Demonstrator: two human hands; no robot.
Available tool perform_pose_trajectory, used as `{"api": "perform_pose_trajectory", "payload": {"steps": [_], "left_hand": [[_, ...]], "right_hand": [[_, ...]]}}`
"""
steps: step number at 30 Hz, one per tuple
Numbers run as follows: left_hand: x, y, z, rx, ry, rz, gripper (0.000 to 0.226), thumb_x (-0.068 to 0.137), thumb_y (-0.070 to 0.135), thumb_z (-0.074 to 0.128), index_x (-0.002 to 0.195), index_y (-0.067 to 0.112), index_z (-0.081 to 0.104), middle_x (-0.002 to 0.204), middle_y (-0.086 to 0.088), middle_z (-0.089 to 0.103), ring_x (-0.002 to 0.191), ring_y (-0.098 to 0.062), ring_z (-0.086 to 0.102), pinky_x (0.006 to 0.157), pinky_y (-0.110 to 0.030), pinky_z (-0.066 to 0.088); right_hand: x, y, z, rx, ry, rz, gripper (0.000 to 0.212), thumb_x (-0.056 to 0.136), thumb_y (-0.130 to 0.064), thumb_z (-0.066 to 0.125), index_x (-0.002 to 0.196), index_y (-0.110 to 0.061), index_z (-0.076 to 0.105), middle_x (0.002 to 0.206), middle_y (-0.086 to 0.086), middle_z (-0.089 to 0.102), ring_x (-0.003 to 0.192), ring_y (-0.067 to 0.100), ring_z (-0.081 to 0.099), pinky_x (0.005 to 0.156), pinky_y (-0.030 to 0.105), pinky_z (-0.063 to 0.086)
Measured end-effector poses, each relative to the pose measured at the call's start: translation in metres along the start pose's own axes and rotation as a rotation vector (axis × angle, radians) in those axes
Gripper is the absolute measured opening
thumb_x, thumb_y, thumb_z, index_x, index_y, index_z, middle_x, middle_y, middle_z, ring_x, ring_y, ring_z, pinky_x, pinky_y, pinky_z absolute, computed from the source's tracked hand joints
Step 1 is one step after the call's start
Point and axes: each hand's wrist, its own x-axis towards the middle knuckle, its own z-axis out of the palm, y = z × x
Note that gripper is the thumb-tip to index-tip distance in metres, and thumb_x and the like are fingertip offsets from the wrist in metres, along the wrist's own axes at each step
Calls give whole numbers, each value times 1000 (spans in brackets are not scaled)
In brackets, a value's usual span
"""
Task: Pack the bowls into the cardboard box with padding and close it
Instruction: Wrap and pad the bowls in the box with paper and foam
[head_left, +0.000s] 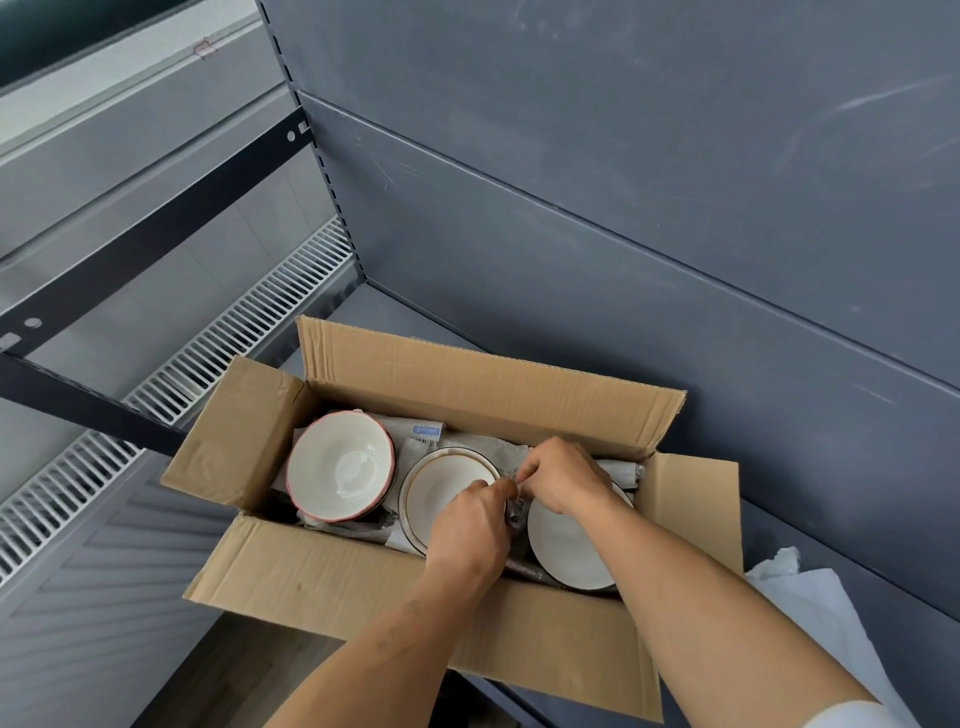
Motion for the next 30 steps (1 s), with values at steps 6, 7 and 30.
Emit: {"api": "perform_pose_trajectory", "payload": {"steps": [6,7,30], "left_hand": [[-1,-1,1,-60,-1,-11,39,85,19,63,123,29,58,101,-4,63,91,-26,62,72,-36,50],[-1,-1,1,-59,0,-10,38,85,18,63,122,28,58,100,-4,63,91,-26,62,71,-35,49],[-1,17,-5,448,-177,11,33,97,19,45,126,23,60,119,-4,53,109,-25,54,74,-34,41]], "right_hand": [[5,-7,-6,-174,-160,-68,30,76,-20,58,87,-40,77,93,-15,74,88,18,66,78,31,56],[8,-6,-5,-197,-189,-60,32,73,-22,54,88,-39,77,92,-13,74,86,19,66,78,32,56],[-31,25,-3,193,104,-142,29,97,-14,54,120,-23,68,121,7,67,103,23,65,84,32,53]]}}
